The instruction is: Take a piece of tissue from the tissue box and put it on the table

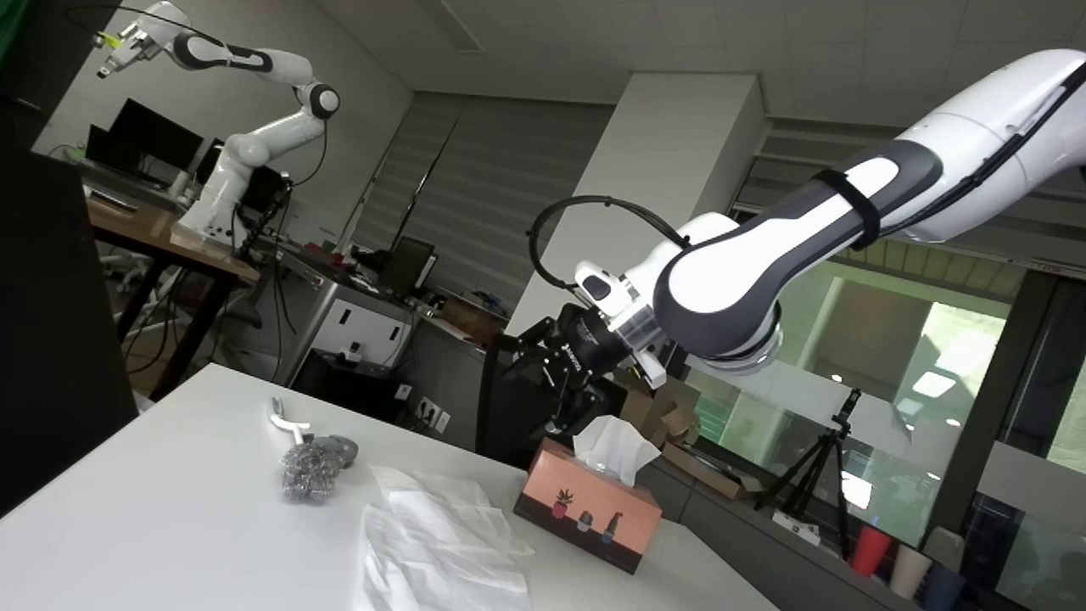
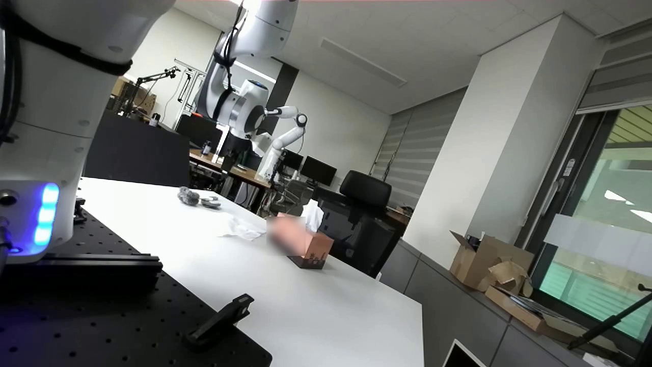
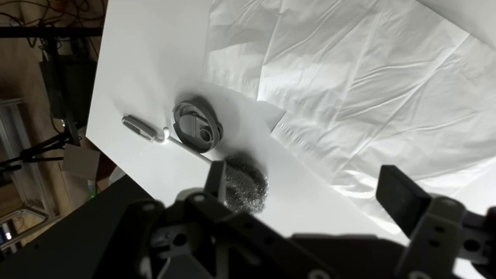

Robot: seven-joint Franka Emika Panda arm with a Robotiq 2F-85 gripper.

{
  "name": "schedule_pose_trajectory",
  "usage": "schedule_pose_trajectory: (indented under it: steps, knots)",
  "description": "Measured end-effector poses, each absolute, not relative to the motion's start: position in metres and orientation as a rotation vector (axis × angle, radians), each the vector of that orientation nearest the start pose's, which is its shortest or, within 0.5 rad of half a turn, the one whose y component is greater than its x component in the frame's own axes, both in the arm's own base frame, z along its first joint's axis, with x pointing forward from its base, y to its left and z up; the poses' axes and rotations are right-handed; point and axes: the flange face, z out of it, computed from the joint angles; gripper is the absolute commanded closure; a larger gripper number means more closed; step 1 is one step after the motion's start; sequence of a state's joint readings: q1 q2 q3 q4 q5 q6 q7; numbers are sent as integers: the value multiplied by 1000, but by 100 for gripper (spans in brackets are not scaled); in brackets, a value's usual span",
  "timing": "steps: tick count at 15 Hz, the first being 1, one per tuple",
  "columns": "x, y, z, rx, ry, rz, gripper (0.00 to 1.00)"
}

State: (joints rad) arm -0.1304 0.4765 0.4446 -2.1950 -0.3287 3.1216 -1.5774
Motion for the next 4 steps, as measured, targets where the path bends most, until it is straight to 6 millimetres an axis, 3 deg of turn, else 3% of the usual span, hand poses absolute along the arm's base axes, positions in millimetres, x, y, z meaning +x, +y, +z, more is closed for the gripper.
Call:
schedule_pose_trajectory:
  steps: [4]
  knots:
    - [555,201,242,1379,2481,681,0]
